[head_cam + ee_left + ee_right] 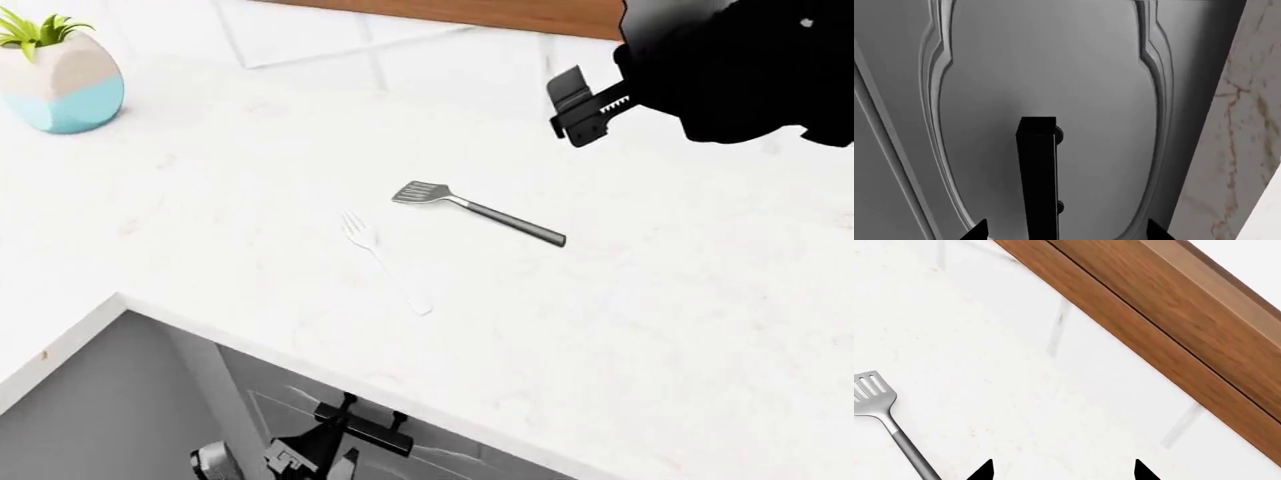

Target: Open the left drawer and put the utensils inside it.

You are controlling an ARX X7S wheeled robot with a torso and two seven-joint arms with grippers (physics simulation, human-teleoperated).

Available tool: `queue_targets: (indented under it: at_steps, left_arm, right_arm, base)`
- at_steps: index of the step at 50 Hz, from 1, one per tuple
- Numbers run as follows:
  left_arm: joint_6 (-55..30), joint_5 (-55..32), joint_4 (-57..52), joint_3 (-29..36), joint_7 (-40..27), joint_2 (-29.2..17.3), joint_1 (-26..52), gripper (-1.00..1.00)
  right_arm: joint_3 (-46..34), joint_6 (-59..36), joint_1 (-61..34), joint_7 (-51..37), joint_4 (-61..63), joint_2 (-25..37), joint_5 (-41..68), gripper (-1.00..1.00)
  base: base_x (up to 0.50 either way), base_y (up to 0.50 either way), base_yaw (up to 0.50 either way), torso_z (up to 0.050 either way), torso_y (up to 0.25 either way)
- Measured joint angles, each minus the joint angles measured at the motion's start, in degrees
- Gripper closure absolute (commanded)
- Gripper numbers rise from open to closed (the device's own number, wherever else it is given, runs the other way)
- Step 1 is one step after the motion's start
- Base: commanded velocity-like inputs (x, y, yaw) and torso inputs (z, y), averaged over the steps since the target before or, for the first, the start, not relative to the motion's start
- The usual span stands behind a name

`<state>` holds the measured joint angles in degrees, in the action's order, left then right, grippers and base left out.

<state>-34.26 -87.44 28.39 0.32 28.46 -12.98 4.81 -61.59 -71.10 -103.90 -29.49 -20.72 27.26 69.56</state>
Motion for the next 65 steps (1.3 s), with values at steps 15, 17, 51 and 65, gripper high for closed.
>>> queue_targets:
  at_steps: [15, 17, 51, 65]
  left_arm:
    - [1.2, 2.3, 6.0, 1.9, 0.6, 0.9, 4.6, -1.0]
    - [1.4, 2.5, 6.7, 2.1, 0.6, 1.0, 5.1, -1.0]
    - [1.3, 4.7, 11.3, 5.7, -0.4, 1.7, 10.3, 1.0]
    - [1.6, 4.7, 11.0, 5.8, -0.7, 1.7, 10.2, 1.0]
  right_arm:
    - [-0.5, 1.2, 0.7, 0.5, -0.3, 0.0, -0.7, -1.0]
    - [-0.5, 1.3, 0.8, 0.6, -0.3, 0.0, -0.8, -1.0]
    - [-1.5, 3.1, 1.0, 1.9, -1.4, -0.4, -2.1, -1.0]
    - [-1.7, 2.9, 1.1, 2.4, -1.6, -0.5, -1.8, -1.0]
  base:
    - [0.0, 0.0, 0.0, 0.0, 0.0]
    - [0.0, 0.0, 0.0, 0.0, 0.0]
    - [0.0, 0.0, 0.0, 0.0, 0.0]
    - [0.0, 0.0, 0.0, 0.0, 0.0]
